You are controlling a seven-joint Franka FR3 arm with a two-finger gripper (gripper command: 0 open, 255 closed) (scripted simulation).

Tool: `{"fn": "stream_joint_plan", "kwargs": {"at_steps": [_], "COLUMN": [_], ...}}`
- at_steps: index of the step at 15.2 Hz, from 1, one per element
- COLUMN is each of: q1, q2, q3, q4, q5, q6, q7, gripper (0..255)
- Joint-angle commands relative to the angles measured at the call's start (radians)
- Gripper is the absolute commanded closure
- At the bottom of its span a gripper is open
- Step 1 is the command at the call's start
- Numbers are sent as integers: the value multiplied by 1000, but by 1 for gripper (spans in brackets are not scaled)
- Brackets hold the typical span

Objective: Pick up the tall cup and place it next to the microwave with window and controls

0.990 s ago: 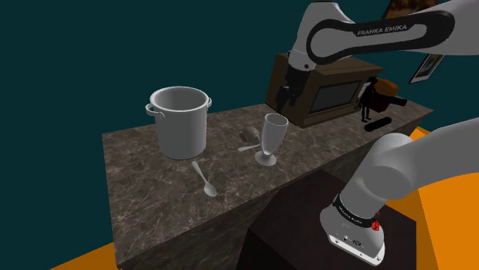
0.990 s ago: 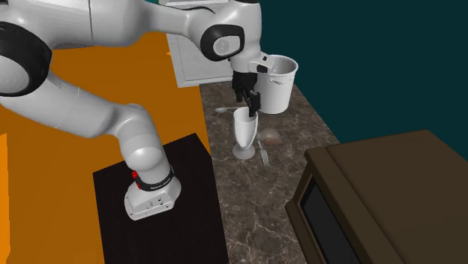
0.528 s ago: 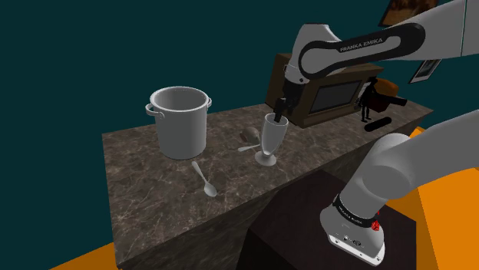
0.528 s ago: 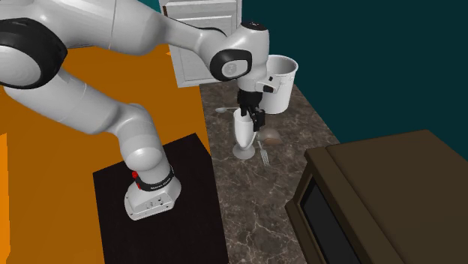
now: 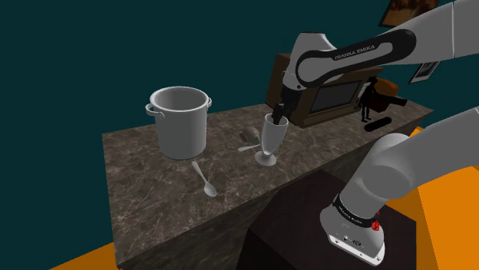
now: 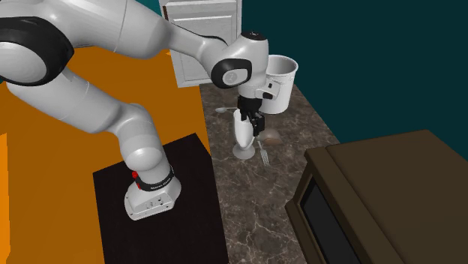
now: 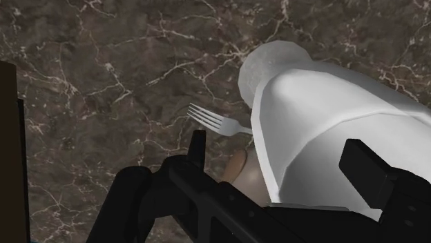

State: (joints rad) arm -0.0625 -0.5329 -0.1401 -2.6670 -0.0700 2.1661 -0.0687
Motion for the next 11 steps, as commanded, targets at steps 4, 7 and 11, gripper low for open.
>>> {"fn": "stream_joint_plan", "kwargs": {"at_steps": [4, 7, 11], "q1": [0, 0, 0], "q2": [1, 1, 1], "q3": [0, 0, 0], "q4": [0, 0, 0], "q5": [0, 0, 0], "q6": [1, 1, 1], "q7": [0, 0, 0], "gripper": [255, 255, 255]}}
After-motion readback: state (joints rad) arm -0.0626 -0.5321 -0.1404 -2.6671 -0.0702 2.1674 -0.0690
